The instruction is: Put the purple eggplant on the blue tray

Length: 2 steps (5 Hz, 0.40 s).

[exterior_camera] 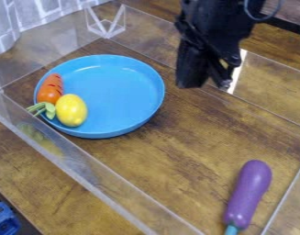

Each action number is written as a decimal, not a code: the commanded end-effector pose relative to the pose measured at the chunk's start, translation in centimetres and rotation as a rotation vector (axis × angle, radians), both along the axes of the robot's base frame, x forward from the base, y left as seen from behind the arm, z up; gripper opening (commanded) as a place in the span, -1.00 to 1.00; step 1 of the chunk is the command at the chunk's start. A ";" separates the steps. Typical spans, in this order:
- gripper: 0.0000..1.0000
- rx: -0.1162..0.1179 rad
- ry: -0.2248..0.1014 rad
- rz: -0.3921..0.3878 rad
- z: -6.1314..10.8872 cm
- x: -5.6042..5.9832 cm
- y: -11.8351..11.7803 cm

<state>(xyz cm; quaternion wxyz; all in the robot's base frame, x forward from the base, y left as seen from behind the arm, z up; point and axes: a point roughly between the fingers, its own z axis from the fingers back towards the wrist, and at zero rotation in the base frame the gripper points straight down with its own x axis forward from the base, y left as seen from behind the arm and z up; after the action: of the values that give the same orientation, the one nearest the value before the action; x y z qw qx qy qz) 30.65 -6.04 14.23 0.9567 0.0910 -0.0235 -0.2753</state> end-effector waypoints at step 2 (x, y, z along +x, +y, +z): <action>1.00 -0.021 -0.069 0.055 0.7 -2.2 -1.0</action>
<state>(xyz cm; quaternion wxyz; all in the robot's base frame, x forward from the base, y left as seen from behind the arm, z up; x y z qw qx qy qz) 28.40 -6.93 12.97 0.9639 0.0935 -0.0206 -0.2484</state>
